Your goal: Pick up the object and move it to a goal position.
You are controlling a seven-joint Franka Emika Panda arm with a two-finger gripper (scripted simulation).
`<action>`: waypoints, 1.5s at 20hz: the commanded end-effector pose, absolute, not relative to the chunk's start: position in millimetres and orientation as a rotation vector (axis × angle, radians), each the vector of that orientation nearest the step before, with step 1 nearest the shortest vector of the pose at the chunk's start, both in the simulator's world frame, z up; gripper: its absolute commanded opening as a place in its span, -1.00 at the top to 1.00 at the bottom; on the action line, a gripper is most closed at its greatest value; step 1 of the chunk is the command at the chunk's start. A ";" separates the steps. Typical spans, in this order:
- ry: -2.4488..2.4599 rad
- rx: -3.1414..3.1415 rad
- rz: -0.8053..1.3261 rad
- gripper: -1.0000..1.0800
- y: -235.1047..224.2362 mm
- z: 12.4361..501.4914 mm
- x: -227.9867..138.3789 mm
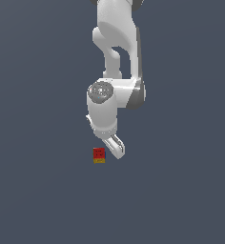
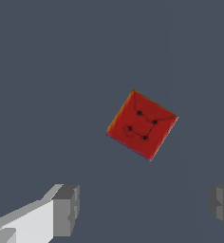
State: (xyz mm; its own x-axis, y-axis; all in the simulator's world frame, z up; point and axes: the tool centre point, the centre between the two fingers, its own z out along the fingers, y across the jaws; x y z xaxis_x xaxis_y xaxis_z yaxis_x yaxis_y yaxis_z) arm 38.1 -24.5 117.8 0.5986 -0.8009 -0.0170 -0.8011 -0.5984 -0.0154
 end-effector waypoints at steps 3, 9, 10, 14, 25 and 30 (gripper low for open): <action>1.594 -2.688 0.014 -0.92 -34.1 109.2 42.4; 1.836 -2.537 0.011 -0.92 -46.7 98.1 47.6; 1.871 -2.512 0.010 -0.92 -48.6 96.5 48.3; 1.989 -2.425 0.007 -0.92 -55.1 90.9 50.9; 2.142 -2.298 0.000 -0.92 -64.0 83.5 54.2; 2.140 -2.300 0.001 -0.92 -63.9 81.8 54.1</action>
